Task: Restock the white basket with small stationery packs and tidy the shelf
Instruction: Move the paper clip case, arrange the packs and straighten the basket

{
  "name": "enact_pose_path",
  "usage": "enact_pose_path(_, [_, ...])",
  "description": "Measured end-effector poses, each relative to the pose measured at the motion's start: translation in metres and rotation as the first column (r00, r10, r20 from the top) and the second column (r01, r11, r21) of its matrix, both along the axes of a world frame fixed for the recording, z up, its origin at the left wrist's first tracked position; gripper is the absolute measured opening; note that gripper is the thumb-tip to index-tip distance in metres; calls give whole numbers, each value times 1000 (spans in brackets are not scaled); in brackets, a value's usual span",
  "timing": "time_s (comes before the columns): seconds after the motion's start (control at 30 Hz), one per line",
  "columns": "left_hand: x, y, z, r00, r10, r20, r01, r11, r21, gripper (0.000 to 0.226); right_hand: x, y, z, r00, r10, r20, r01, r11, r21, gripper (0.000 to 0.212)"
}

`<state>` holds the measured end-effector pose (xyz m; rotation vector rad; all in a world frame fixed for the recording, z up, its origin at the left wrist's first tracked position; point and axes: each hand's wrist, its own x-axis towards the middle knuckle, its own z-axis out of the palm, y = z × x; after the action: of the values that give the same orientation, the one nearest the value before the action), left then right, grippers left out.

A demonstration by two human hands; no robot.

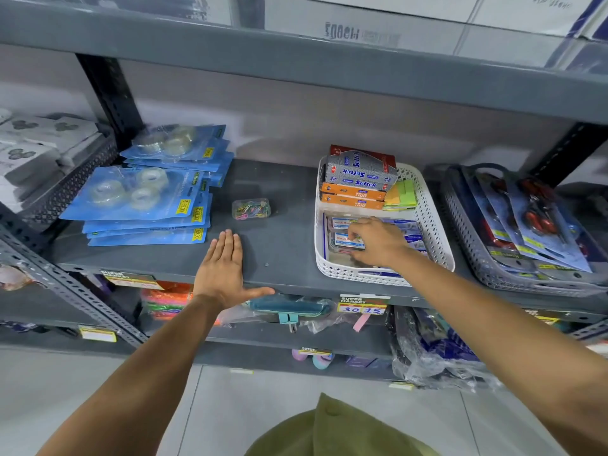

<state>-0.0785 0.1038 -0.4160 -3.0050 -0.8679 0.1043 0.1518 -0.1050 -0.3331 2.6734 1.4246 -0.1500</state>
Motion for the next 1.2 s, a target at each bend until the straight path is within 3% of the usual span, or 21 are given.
enact_pose_path(0.23, [0,0,1,1000,-3,4,3,1000,-6,139,1,2,5,1000,-15,-24,14,1000,-17,42])
enact_pose_path(0.43, [0,0,1,998,-1,58,2,1000,-31,145,-12,28,26,981,125,146,-160,952,260,41])
enact_pose_path(0.53, [1,-1,0,998,4,64,-1,999,-39,146,-25,59,26,970,206,131,-241,894,378,42])
enact_pose_path(0.63, [1,0,1,998,10,54,-7,999,-45,146,-37,97,24,961,266,75,-276,903,330,53])
enact_pose_path(0.83, [2,2,-2,998,4,60,-2,999,-38,145,-43,160,2,960,259,-107,-255,966,47,83])
enact_pose_path(0.93, [2,3,-4,996,6,88,-1,999,-53,145,-41,173,-9,959,243,-143,-248,968,-21,71])
enact_pose_path(1.07, [2,5,-6,997,-4,77,7,999,-38,144,-41,178,-12,943,301,-140,-289,952,100,36])
enact_pose_path(1.2, [3,6,-7,998,-9,65,11,999,-32,144,-38,176,-16,940,262,-218,-251,965,77,56])
